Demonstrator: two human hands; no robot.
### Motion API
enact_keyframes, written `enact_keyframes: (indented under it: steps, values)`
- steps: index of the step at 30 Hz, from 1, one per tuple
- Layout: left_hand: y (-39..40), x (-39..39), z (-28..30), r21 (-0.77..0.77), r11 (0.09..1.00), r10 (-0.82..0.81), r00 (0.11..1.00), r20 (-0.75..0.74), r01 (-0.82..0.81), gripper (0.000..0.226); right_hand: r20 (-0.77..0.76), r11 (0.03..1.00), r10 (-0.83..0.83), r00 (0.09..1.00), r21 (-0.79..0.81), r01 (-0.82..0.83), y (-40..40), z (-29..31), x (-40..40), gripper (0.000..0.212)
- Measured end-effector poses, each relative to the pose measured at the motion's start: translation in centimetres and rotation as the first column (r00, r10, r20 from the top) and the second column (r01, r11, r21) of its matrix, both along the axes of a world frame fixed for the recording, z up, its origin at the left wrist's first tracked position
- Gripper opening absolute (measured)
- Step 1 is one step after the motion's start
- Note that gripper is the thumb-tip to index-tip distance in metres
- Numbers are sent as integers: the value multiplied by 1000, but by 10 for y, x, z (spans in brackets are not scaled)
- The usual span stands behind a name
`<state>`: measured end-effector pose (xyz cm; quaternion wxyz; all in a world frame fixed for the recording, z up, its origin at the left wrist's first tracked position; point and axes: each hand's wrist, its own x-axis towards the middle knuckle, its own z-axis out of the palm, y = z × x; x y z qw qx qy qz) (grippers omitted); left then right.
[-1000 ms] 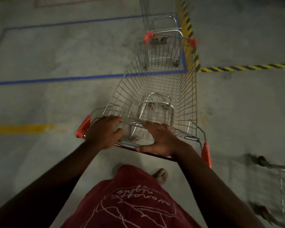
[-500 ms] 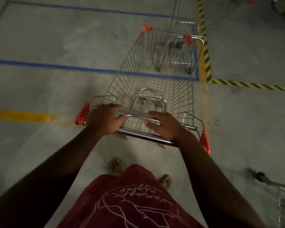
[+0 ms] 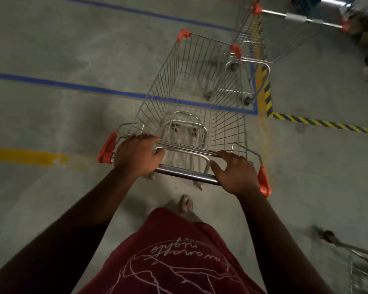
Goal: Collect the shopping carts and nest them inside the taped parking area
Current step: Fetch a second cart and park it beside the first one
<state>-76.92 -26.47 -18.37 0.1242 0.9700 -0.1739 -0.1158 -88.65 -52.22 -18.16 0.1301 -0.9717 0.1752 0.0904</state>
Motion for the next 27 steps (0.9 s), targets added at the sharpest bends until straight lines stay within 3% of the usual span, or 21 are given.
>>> enact_keyframes:
  steps: [8, 12, 24, 27]
  values:
    - [-9, 67, -7, 6, 999, 46, 996, 74, -46, 42, 41, 998, 65, 997, -28, -64, -17, -3, 86, 49]
    - [-19, 120, -11, 31, 996, 83, 991, 103, -87, 52, 82, 994, 108, 991, -31, -106, -29, -3, 146, 50]
    - [-72, 290, -1, 38, 979, 199, 980, 25, -200, 46, 119, 989, 146, 982, -31, -143, -76, 8, 326, 45]
    - [-90, 341, 2, 22, 969, 245, 969, -9, -245, 43, 138, 996, 86, 987, 7, -88, -92, 12, 378, 41]
